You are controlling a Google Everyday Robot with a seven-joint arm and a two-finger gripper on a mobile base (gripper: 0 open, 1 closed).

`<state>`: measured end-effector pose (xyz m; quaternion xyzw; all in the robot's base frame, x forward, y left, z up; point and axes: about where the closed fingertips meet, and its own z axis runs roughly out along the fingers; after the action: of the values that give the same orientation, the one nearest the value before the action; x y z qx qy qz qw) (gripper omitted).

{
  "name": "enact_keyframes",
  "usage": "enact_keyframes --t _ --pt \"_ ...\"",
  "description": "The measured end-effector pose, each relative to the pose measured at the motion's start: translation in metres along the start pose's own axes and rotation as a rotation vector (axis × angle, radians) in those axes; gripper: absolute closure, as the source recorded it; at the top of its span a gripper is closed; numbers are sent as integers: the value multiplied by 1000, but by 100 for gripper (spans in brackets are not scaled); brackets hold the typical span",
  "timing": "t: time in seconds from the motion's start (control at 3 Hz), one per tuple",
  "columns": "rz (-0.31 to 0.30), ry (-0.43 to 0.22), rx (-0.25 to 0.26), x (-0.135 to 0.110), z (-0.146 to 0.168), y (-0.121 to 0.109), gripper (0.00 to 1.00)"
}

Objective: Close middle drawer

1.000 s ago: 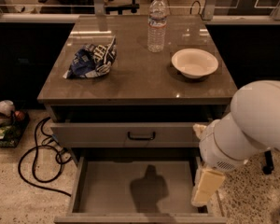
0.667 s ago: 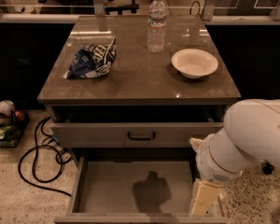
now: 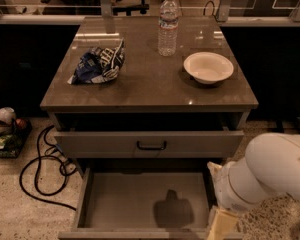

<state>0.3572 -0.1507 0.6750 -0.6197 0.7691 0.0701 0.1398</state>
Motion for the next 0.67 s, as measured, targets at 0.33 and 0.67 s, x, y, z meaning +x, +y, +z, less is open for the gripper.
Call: enact_keyframes --t 0.33,0.67 --pt "30 -1 32 35 40 24 0" --pt "20 27 53 58 85 44 0"
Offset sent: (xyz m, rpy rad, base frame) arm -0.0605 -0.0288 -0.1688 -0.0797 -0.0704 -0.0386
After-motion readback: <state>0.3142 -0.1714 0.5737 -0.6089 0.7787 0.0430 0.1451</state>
